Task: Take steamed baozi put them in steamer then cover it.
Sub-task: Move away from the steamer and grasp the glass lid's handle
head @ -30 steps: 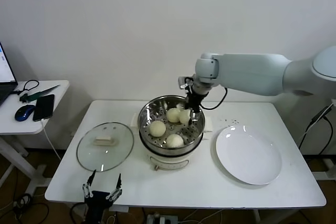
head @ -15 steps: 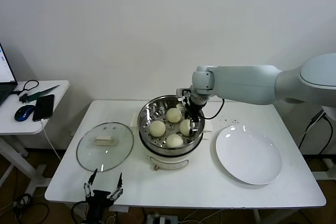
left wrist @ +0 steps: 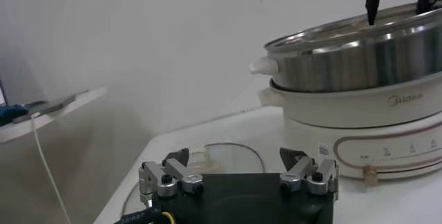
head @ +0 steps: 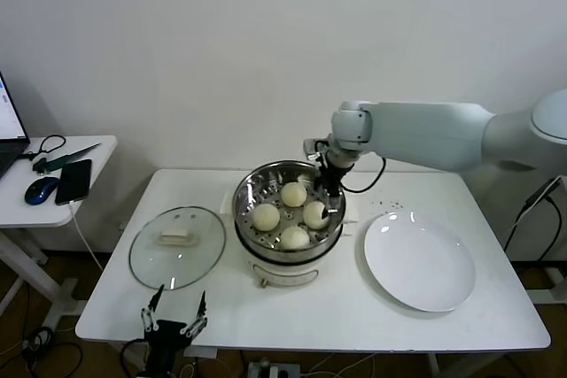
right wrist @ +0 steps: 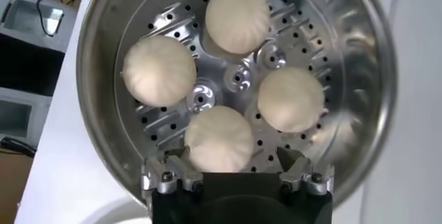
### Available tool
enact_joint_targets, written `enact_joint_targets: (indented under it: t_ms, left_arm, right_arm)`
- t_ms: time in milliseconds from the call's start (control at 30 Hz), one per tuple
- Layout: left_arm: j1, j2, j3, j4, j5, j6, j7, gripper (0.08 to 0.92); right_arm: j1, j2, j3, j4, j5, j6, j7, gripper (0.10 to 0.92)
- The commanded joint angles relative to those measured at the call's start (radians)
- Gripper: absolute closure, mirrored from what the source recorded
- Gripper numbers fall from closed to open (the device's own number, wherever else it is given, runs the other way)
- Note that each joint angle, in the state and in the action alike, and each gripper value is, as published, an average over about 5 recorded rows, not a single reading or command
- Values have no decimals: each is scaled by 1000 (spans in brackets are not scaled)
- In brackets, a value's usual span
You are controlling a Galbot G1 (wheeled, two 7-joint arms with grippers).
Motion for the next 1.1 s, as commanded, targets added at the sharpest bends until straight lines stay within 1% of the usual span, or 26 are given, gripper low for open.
enact_joint_targets:
  t_ms: [33, 133, 267, 367, 500, 667, 833, 967, 1100]
  left_arm:
    - [2, -1, -3, -4, 2, -3, -8, 177]
    - [14, 0, -13, -9, 0, -8, -12, 177]
    - [26, 4, -27, -16, -4, -13, -15, 177]
    - [23, 1, -34, -26, -2, -10, -17, 177]
    - [4, -8, -38, -32, 13, 1, -18, 177]
    - [-36, -28, -43, -34, 45, 26, -27, 177]
    - [-74, -35, -68, -31, 93, 65, -55, 177]
    - [-95, -26, -87, -42, 121, 87, -52, 177]
    - [-123, -15, -109, -50, 266, 105, -42, 177]
  right_arm:
    - [38, -175, 107, 40, 28, 110, 19, 203]
    - [30, -265, 143, 83, 70, 174, 88, 203]
    - [-45, -397, 219, 133, 86, 290, 226, 203]
    - [-173, -498, 344, 156, 85, 362, 327, 203]
    - [-380, -576, 568, 178, 68, 432, 447, 203]
    - [-700, -624, 881, 216, 45, 451, 523, 203]
    - [-1038, -622, 1261, 263, 16, 449, 603, 203]
    - [-1274, -605, 1540, 295, -31, 427, 602, 203]
    - [-1467, -571, 1744, 345, -81, 399, 606, 203]
